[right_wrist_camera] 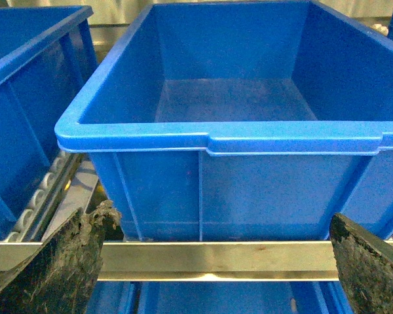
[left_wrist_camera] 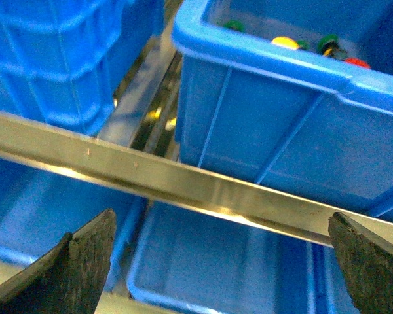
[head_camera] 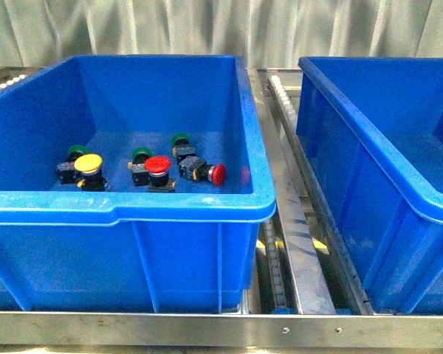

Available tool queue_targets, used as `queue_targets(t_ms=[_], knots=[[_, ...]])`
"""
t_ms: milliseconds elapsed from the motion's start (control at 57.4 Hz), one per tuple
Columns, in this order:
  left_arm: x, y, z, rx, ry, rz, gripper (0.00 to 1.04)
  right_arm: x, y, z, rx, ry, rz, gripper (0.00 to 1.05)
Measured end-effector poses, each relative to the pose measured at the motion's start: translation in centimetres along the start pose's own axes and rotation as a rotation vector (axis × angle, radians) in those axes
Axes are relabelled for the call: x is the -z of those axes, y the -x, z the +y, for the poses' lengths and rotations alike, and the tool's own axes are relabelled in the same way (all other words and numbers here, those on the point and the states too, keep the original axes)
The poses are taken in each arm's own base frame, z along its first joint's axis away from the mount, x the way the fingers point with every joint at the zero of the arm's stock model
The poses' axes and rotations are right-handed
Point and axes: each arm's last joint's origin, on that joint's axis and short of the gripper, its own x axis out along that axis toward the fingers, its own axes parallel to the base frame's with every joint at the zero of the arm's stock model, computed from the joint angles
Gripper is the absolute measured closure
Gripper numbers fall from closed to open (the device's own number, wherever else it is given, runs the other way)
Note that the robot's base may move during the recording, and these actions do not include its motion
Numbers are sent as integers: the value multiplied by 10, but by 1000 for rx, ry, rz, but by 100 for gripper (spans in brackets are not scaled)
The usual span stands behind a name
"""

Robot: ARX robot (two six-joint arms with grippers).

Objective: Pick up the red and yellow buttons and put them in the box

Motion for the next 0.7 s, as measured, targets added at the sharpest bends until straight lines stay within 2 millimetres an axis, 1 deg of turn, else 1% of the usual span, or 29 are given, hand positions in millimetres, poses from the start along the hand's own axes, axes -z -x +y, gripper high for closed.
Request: queue_targets(t_ms=[70,104,157,192,244,279,296,331,348,383,401,435,453,505,522,540,557,592,610,662,697], knots=[[-18,-5,-7,37,100,-4,8,0,0,0,-1,0,0,6],[-33,-7,-13,70,134,-27,8,0,0,0,-1,0,0,6],[-52,-10,-18,112,153,-62,8,0,0,0,-1,0,0,6],[-70,-13,-23,159,161,-93,8,0,0,0,0,0,0,6],[-88,-17,-28,190,156,-126,8,0,0,0,0,0,0,6],[-105,-23,-33,206,150,-145,8,0,0,0,0,0,0,6],[-109,-24,-35,211,150,-145,8,0,0,0,0,0,0,6],[-125,-33,-40,221,145,-147,8,0,0,0,0,0,0,6],[-129,-35,-41,221,142,-149,8,0,0,0,0,0,0,6],[-142,-47,-46,218,122,-154,8,0,0,0,0,0,0,6],[-145,-51,-48,215,116,-152,8,0,0,0,0,0,0,6],[-155,-64,-54,215,96,-138,8,0,0,0,0,0,0,6],[-157,-68,-55,217,93,-134,8,0,0,0,0,0,0,6],[-168,-91,-65,211,51,-114,8,0,0,0,-1,0,0,6],[-169,-95,-67,205,43,-109,8,0,0,0,-1,0,0,6],[-170,-104,-70,192,28,-93,8,0,0,0,-1,0,0,6],[-170,-109,-72,182,24,-84,8,0,0,0,-1,0,0,6],[-169,-127,-78,154,-5,-38,8,0,0,0,-1,0,0,6],[-169,-131,-80,149,-13,-28,8,0,0,0,-1,0,0,6],[-166,-156,-92,121,-54,28,8,0,0,0,0,0,0,6],[-165,-167,-99,122,-79,51,8,0,0,0,0,0,0,6]])
